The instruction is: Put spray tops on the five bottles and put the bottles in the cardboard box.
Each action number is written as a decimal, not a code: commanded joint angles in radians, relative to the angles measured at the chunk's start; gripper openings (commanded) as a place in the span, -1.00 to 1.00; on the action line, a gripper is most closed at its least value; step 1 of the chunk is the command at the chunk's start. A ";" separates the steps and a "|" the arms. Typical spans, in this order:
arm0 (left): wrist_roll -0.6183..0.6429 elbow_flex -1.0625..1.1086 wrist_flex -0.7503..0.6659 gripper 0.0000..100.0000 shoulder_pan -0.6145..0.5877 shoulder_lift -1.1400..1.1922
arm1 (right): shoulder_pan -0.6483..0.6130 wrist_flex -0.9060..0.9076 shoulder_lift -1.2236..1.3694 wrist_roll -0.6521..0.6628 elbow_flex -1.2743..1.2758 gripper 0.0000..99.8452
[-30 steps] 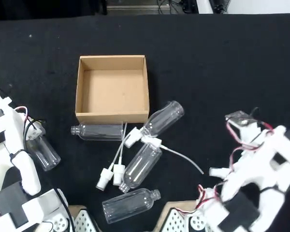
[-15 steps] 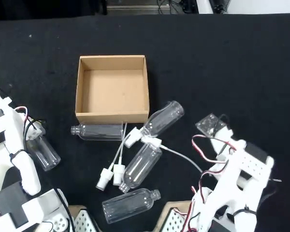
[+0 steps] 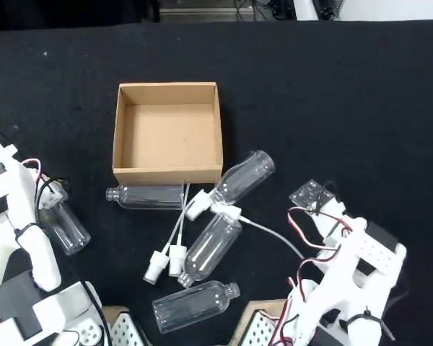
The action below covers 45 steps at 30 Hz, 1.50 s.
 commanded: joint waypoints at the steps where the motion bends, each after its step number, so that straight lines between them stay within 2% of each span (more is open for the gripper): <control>1: 0.000 -0.033 -0.012 -0.94 -0.012 -0.044 | 0.086 -0.006 -0.038 0.012 -0.005 -0.76; 4: 0.000 -0.033 -0.012 -0.94 -0.012 -0.044 | 0.147 -0.017 -0.042 0.012 -0.018 -0.88; 6: 0.000 -0.035 -0.012 -0.94 -0.012 -0.044 | 0.173 -0.048 -0.044 -0.040 -0.051 -0.92; 11: 0.000 -0.035 -0.012 -0.94 -0.012 -0.044 | 0.176 -0.190 -0.036 -0.454 -0.159 -0.92; 14: 0.000 -0.033 -0.012 -0.94 -0.012 -0.044 | 0.153 -0.161 -0.024 -0.651 -0.220 -0.92; 22: 0.000 -0.031 -0.012 -0.94 -0.012 -0.044 | -0.005 -0.034 0.298 -0.835 -0.472 -0.92; 24: 0.000 -0.031 -0.012 -0.94 -0.012 -0.044 | -0.017 0.018 0.392 -0.864 -0.549 -0.83; 27: 0.000 -0.031 -0.012 -0.94 -0.012 -0.044 | -0.034 0.114 0.518 -0.858 -0.667 -0.60; 29: 0.000 -0.031 -0.012 -0.94 -0.012 -0.044 | -0.037 0.166 0.590 -0.836 -0.736 -0.53; 36: 0.000 -0.031 -0.012 -0.94 -0.012 -0.044 | -0.029 0.284 0.779 -0.704 -0.909 -0.53; 45: 0.000 -0.035 -0.012 -0.94 -0.012 -0.044 | -0.029 0.278 0.788 -0.465 -0.822 -0.53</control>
